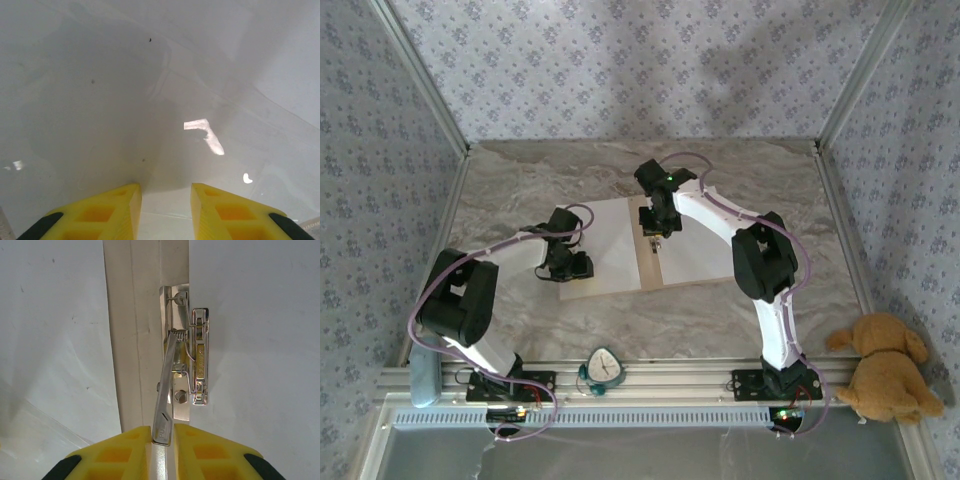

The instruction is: Put the files into the folder

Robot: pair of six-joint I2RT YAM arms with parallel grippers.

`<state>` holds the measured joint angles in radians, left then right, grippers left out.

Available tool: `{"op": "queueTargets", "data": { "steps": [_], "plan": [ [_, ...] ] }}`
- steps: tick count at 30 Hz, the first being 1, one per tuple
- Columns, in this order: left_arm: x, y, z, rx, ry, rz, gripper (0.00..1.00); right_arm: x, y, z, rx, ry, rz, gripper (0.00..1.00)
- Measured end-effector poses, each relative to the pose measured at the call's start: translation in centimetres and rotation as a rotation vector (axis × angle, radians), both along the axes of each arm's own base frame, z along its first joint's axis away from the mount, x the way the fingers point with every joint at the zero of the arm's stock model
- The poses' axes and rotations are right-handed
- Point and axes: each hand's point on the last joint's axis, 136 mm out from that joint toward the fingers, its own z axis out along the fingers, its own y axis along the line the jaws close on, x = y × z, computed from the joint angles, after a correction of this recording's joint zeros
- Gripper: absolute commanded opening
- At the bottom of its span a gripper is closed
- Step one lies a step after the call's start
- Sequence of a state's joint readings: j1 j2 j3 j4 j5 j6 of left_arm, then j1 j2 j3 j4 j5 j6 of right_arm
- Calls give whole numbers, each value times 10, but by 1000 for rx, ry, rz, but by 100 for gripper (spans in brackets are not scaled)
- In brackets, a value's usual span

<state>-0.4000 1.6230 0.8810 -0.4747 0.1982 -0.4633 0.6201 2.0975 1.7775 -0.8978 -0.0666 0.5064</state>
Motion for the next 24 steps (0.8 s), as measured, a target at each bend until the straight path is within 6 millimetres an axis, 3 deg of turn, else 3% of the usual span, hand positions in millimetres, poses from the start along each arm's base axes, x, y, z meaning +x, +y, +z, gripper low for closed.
{"op": "queueTargets", "data": {
  "steps": [14,24],
  "plan": [
    [0,1,0,0,0,2,34,-5,4,-2,-7,6,18,13],
    [0,2,0,0,1,5,34,-8,2,-6,-28,23,23,17]
  ]
}}
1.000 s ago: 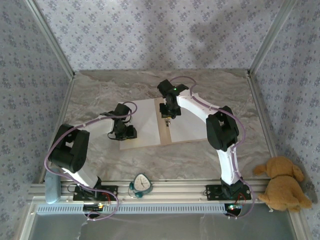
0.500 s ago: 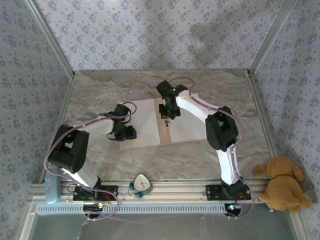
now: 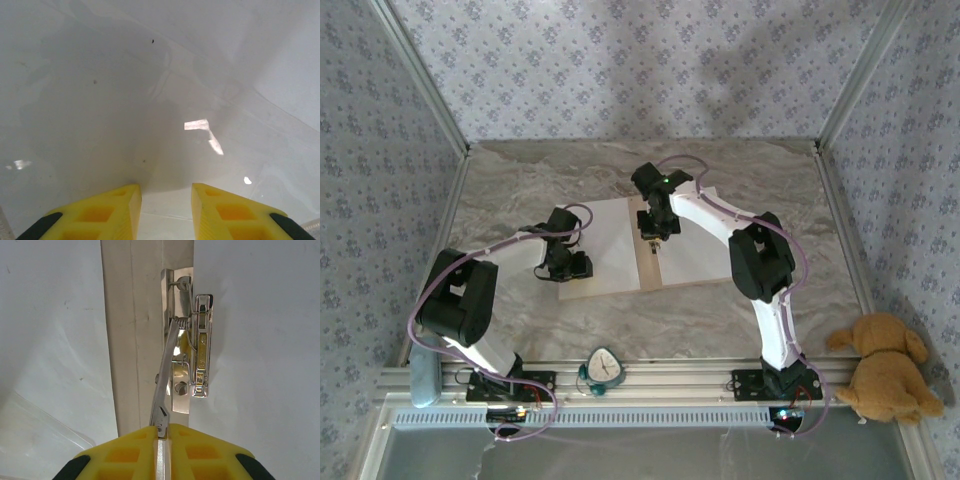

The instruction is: Put the files into the folder

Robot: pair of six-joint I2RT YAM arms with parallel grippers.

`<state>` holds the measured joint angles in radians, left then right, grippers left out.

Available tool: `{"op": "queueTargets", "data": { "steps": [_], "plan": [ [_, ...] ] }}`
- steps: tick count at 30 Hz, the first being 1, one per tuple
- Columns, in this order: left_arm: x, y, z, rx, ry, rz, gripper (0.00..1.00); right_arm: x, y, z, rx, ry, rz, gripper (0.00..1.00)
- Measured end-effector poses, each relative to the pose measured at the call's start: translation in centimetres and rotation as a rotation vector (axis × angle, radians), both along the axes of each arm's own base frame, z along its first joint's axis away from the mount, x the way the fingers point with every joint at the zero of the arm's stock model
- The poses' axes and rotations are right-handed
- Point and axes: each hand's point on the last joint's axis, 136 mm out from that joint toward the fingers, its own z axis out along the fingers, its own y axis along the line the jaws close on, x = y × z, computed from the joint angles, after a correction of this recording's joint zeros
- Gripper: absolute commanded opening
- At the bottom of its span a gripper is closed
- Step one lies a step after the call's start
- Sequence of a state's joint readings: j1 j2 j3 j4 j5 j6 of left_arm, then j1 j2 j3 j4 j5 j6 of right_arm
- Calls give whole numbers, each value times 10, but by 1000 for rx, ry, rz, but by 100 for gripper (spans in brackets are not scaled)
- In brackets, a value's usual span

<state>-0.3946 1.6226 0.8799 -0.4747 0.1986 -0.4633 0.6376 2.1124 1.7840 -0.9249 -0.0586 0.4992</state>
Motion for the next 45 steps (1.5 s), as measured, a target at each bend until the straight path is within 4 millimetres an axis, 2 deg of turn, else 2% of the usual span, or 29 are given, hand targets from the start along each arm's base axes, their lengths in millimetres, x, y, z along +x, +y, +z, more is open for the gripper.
{"op": "queueTargets", "data": {
  "steps": [14,22,30,45],
  "plan": [
    [0,0,0,0,0,0,34,6,-1,5,-14,-4,7,20],
    [0,0,0,0,0,0,35,13,-1,11,-11,-17,6,28],
    [0,0,0,0,0,0,35,15,2,17,-5,-26,8,25],
    [-2,1,0,-25,4,9,35,12,3,7,-19,-6,13,20]
  ]
}}
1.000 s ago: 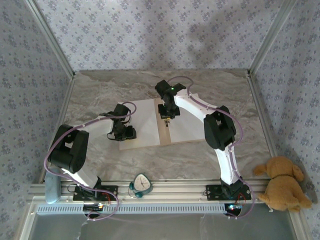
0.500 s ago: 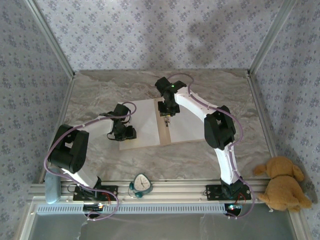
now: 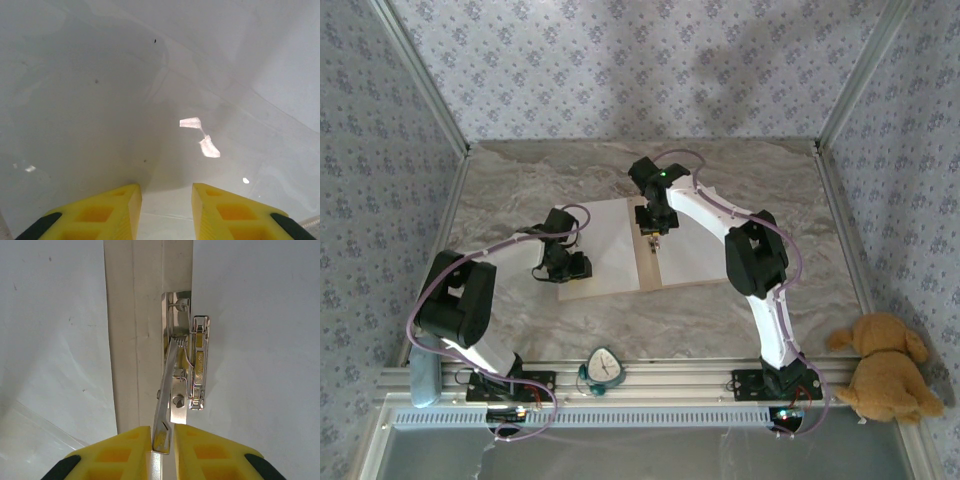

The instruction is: Put the files into the folder

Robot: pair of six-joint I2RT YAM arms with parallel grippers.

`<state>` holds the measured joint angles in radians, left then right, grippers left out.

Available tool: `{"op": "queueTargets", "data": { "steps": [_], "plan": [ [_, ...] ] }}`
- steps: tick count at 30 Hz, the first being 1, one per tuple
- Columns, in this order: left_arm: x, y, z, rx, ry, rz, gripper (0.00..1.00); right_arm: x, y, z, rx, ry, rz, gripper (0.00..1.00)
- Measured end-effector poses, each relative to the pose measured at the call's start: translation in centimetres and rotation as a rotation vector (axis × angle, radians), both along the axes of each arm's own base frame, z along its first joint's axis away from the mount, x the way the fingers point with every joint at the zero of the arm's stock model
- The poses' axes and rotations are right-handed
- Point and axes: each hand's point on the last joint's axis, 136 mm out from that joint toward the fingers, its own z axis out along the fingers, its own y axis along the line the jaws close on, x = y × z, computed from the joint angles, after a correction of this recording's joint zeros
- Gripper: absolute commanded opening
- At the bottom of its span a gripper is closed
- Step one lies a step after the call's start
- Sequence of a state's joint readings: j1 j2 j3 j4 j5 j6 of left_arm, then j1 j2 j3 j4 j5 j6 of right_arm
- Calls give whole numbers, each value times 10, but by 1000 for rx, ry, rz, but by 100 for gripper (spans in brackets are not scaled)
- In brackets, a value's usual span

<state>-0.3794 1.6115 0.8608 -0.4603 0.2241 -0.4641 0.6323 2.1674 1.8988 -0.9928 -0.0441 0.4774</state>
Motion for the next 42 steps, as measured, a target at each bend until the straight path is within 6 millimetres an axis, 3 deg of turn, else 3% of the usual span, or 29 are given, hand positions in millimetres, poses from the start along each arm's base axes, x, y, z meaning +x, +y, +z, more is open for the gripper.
{"op": "queueTargets", "data": {
  "steps": [42],
  "plan": [
    [0,1,0,-7,4,5,35,-19,-3,-12,-73,42,40,14]
  ]
}}
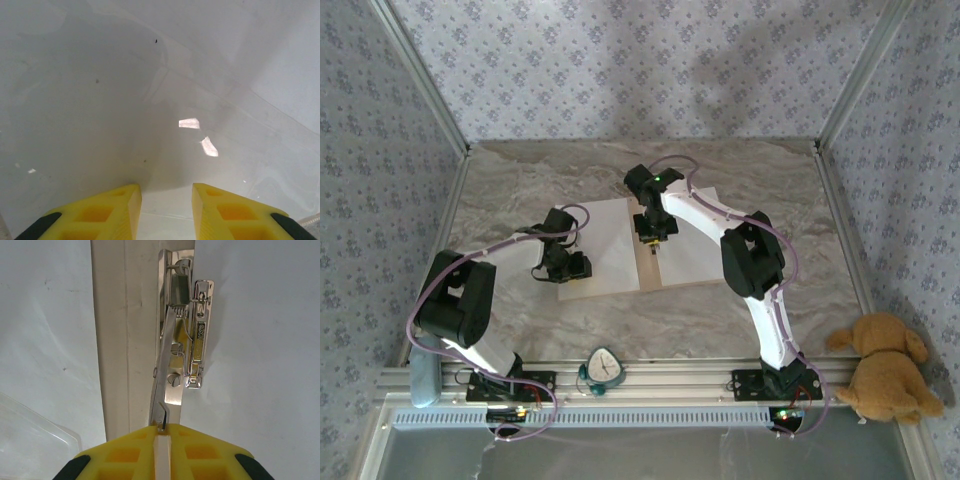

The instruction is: Put the files into the folder

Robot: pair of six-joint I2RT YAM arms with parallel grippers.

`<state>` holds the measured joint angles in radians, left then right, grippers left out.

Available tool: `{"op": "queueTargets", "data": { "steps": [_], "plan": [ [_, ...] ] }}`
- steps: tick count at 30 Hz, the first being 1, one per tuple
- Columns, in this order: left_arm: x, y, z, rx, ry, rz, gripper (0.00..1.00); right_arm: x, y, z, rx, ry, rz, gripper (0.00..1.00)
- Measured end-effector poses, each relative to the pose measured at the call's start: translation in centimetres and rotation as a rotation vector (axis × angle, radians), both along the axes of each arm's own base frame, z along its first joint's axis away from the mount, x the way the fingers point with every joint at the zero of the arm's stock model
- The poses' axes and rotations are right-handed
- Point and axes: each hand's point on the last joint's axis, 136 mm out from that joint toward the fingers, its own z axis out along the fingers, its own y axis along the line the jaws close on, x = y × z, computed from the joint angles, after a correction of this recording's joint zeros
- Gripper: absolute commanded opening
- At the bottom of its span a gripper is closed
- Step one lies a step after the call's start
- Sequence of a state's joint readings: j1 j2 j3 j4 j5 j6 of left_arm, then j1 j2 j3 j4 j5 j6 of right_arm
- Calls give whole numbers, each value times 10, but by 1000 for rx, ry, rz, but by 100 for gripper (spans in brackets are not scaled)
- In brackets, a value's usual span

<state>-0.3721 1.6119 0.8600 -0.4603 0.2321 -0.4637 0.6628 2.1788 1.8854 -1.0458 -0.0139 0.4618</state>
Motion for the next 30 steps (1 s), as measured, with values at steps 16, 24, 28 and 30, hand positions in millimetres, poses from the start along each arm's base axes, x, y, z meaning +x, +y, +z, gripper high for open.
{"op": "queueTargets", "data": {
  "steps": [16,24,28,30],
  "plan": [
    [0,0,0,0,0,0,35,-3,-2,-7,-23,29,8,14],
    [0,0,0,0,0,1,35,9,5,7,-3,-2,20,15],
    [0,1,0,0,1,2,35,14,4,9,2,-9,18,20],
    [0,1,0,0,1,2,35,15,3,10,1,-9,20,23]
  ]
}}
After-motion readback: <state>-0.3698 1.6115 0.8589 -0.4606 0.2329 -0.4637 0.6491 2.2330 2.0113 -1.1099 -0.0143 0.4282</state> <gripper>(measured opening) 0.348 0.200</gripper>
